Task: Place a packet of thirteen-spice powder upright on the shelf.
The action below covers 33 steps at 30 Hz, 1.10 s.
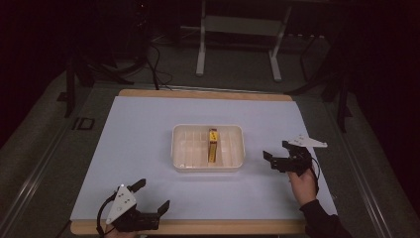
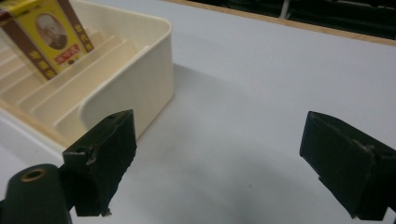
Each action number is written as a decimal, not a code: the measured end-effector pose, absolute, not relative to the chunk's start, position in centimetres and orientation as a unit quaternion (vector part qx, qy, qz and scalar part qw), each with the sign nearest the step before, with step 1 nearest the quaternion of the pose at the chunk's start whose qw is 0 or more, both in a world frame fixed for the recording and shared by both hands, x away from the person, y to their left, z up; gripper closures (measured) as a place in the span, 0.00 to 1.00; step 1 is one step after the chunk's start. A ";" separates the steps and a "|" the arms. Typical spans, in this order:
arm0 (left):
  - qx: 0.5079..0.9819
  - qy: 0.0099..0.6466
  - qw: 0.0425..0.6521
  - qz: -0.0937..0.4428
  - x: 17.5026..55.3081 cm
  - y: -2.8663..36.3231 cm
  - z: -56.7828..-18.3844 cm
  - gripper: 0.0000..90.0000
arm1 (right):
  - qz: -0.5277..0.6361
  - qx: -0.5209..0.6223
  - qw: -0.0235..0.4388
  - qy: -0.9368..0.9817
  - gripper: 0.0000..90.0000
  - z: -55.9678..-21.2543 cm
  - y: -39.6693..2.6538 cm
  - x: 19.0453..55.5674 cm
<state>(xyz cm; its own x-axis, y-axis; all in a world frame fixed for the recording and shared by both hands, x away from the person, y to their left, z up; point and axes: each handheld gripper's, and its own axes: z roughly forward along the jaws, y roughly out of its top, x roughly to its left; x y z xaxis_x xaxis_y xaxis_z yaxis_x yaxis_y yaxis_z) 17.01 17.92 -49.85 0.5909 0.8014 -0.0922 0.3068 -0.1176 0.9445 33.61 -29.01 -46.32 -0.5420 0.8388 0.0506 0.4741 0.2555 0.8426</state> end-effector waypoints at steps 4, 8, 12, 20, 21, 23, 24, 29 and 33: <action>0.711 0.389 0.539 0.230 17.0 17.9 -49.8 0.00 | 0.451 0.428 0.202 0.757 0.12 -46.3 -29.5 32.6; 0.712 0.388 0.539 0.229 17.0 17.9 -49.8 0.00 | 0.446 0.425 0.207 0.760 0.14 -46.6 -29.9 31.8; 0.713 0.384 0.539 0.230 17.0 17.8 -49.7 0.00 | 0.443 0.429 0.206 0.760 0.14 -46.9 -30.4 31.3; 0.714 0.383 0.541 0.228 17.0 17.7 -49.7 0.00 | 0.442 0.428 0.221 0.757 0.13 -47.2 -31.5 30.3; 0.714 0.382 0.541 0.227 17.0 17.6 -49.7 0.00 | 0.441 0.429 0.226 0.755 0.12 -47.2 -31.7 30.1; 0.715 0.381 0.542 0.225 17.0 17.6 -49.7 0.00 | 0.450 0.429 0.230 0.748 0.12 -47.2 -32.1 30.0; 0.716 0.380 0.541 0.225 17.0 17.6 -49.7 0.00 | 0.458 0.430 0.233 0.742 0.12 -47.1 -32.2 30.0; 0.715 0.381 0.542 0.224 17.0 17.6 -49.7 0.00 | 0.476 0.428 0.221 0.736 0.12 -47.0 -32.4 30.0; 0.717 0.379 0.542 0.223 17.0 17.5 -49.7 0.00 | 0.467 0.427 0.221 0.742 0.12 -47.3 -32.0 30.1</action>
